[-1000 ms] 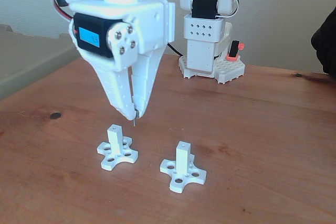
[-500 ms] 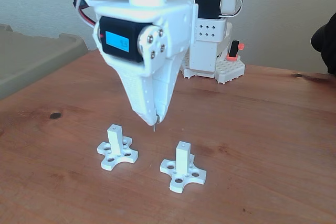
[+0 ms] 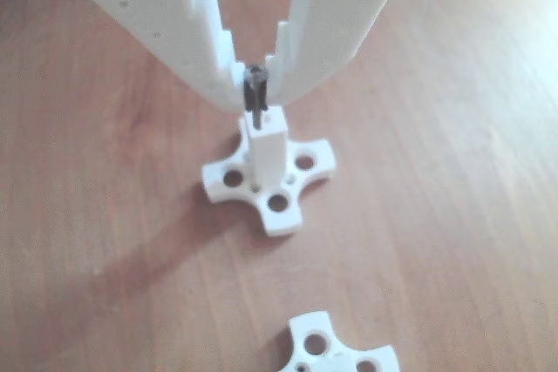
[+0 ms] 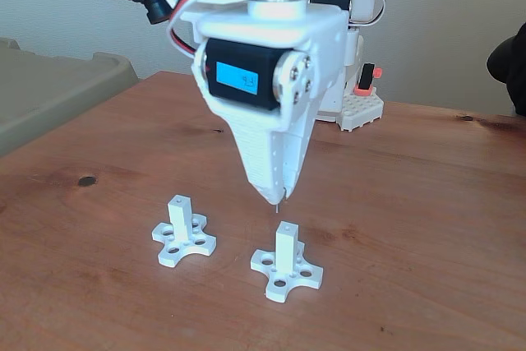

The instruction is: Grab the screw and set it in the hole.

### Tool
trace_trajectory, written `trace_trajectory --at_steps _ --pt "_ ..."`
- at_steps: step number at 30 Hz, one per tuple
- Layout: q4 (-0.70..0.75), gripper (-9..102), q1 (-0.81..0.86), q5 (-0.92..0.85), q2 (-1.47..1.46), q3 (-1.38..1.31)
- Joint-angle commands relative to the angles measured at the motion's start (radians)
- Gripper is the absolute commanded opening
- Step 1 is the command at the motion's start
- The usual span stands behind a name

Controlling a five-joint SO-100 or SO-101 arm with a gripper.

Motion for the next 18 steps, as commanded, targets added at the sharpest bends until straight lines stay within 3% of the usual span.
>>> trace_trajectory --at_steps 1,18 --pt "-0.023 -4 -0.017 0.009 0.114 -0.005" --pt "-0.041 -4 -0.035 0.020 0.114 0.008"
